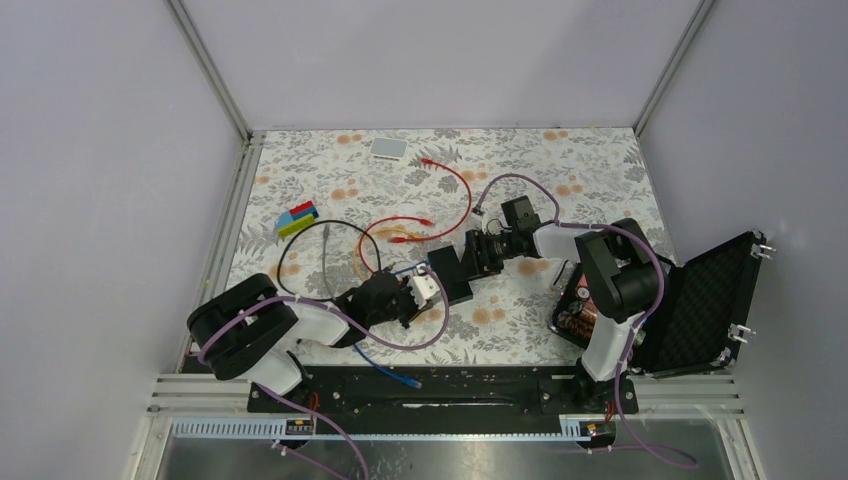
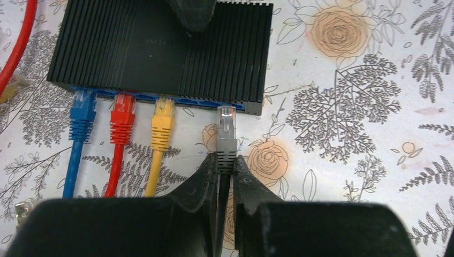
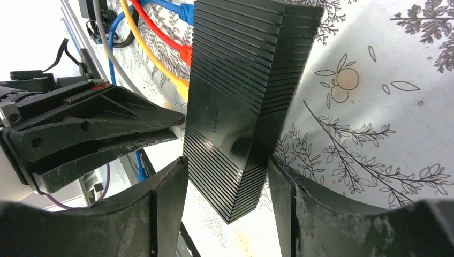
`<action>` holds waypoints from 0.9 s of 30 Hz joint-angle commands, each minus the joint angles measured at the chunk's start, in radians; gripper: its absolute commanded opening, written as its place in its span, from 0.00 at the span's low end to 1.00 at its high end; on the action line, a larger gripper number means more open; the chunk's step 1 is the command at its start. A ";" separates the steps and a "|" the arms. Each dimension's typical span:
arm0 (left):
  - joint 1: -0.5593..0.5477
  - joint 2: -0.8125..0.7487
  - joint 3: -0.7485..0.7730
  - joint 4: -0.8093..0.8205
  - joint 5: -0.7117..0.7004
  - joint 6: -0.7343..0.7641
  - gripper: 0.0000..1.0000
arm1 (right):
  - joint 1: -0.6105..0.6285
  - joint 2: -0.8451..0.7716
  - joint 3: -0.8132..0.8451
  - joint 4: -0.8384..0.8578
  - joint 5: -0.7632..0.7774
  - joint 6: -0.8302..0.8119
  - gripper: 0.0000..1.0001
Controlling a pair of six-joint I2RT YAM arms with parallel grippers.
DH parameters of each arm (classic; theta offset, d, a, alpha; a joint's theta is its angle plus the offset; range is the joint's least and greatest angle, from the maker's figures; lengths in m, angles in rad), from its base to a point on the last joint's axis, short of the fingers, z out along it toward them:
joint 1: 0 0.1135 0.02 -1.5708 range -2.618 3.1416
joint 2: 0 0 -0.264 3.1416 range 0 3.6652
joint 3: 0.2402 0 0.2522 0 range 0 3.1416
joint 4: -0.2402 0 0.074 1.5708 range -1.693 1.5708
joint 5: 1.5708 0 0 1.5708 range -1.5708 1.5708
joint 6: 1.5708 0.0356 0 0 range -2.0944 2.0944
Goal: Insert the plug into the switch port
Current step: Insert the connector into the switch port.
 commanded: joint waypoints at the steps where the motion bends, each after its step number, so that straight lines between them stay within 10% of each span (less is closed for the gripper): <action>1: 0.001 -0.001 -0.003 0.112 0.113 0.012 0.00 | 0.015 0.029 0.006 -0.053 -0.057 -0.004 0.63; 27: 0.028 0.046 -0.083 0.408 0.153 -0.150 0.00 | 0.015 0.046 0.003 -0.054 -0.057 0.015 0.61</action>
